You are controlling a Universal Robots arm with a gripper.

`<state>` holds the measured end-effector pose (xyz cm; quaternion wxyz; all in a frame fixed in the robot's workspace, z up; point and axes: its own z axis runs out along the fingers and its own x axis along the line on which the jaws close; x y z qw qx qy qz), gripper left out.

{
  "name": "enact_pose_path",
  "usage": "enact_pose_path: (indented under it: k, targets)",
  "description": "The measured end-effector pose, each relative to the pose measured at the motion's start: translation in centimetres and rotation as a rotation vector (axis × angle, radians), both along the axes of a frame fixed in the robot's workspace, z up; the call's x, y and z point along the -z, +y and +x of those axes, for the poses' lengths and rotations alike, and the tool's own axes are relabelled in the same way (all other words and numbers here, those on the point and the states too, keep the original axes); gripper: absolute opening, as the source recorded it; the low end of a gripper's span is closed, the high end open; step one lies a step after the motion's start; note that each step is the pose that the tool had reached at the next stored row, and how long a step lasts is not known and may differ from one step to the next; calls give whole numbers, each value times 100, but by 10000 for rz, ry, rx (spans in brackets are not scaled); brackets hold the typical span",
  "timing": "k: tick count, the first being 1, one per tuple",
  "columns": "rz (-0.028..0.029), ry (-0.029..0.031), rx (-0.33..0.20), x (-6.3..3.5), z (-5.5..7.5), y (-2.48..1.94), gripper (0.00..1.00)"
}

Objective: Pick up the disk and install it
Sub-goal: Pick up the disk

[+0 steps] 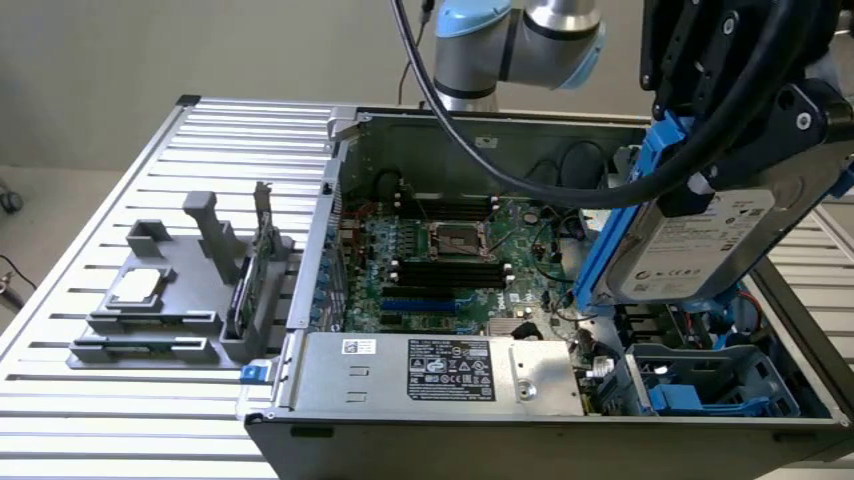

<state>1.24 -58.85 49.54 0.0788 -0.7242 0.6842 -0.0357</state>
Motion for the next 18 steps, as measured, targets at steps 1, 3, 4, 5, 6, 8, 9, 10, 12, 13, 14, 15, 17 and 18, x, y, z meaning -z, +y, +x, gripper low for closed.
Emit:
enact_pose_path:
  k: [1,3,4,5,6,8,9,10,12,13,14,15,17,18]
  targets:
    - [13,0,0,0,16,-20,33]
    - [38,0,-1,1,47,-55,33]
    - [49,0,-1,1,64,-71,33]
    - [61,0,-1,2,82,-87,33]
    - [74,0,-1,2,99,-102,33]
    - [105,0,0,3,135,-133,33]
    - [120,0,-1,4,152,-147,33]
    - [136,0,0,6,167,-161,33]
    - [166,0,-1,13,199,-185,33]
    - [178,0,-1,20,214,-196,33]
    - [184,0,-1,31,230,-207,33]
    - [188,1,0,44,246,-216,33]
    - [193,1,2,75,278,-231,33]
    - [193,2,4,92,295,-236,33]
